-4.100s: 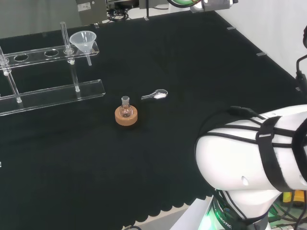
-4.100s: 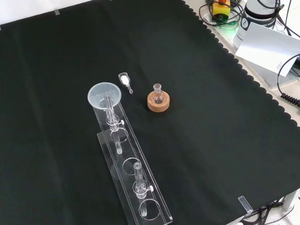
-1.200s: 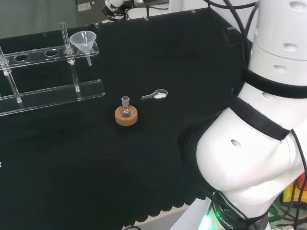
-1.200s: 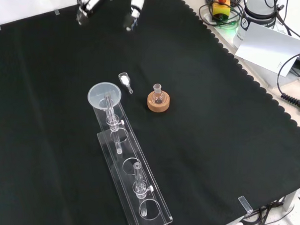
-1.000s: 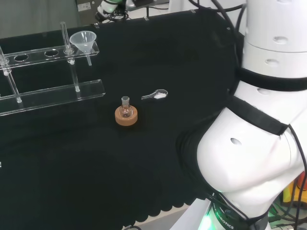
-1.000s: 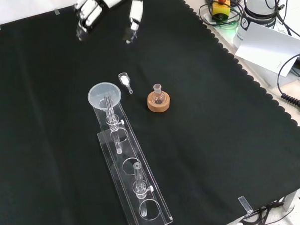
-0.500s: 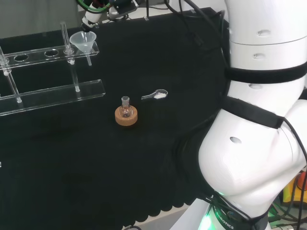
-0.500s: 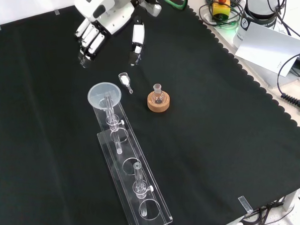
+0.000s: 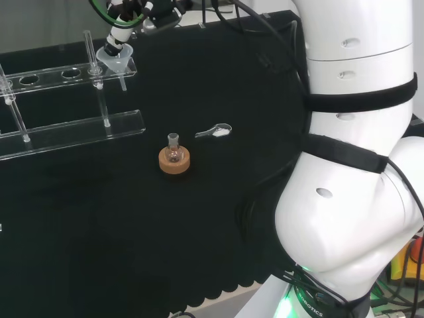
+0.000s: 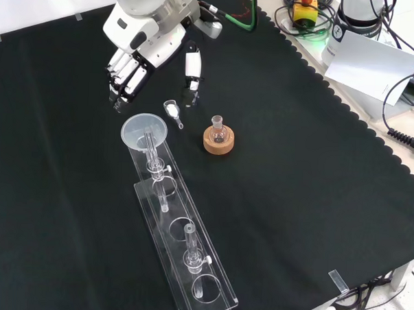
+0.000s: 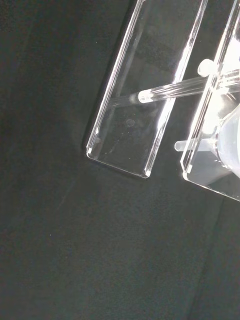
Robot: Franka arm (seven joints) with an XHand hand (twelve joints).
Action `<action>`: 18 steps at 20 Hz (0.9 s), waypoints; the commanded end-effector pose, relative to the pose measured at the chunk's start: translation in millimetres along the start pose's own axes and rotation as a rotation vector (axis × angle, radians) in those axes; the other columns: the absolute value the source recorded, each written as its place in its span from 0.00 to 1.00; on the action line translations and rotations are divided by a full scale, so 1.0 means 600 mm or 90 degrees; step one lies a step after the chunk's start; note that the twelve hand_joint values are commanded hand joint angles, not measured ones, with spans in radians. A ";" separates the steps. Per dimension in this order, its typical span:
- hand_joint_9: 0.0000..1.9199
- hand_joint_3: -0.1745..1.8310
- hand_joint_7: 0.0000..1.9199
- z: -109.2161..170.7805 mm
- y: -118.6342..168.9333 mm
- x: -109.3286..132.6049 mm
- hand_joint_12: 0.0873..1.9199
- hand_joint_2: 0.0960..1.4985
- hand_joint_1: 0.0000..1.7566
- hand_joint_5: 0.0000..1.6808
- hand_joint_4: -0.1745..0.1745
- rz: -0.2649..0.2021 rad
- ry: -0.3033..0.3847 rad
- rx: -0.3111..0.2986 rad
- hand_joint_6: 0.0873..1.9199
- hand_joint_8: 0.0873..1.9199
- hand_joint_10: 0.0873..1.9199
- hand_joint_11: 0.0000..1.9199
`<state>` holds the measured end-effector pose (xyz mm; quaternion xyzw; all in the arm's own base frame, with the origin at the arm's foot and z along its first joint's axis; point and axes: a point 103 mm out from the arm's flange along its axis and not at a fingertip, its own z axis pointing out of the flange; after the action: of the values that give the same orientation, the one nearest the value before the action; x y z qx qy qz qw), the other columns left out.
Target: Pick up the funnel from the transparent funnel stand.
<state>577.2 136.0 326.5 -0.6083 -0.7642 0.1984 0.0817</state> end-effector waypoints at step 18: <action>0.05 0.19 0.00 0.037 0.065 0.040 0.72 0.47 0.29 0.04 0.42 -0.014 -0.026 0.030 0.00 0.13 0.40 0.09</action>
<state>595.4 157.1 296.1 -0.5957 -0.7701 0.2140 0.0794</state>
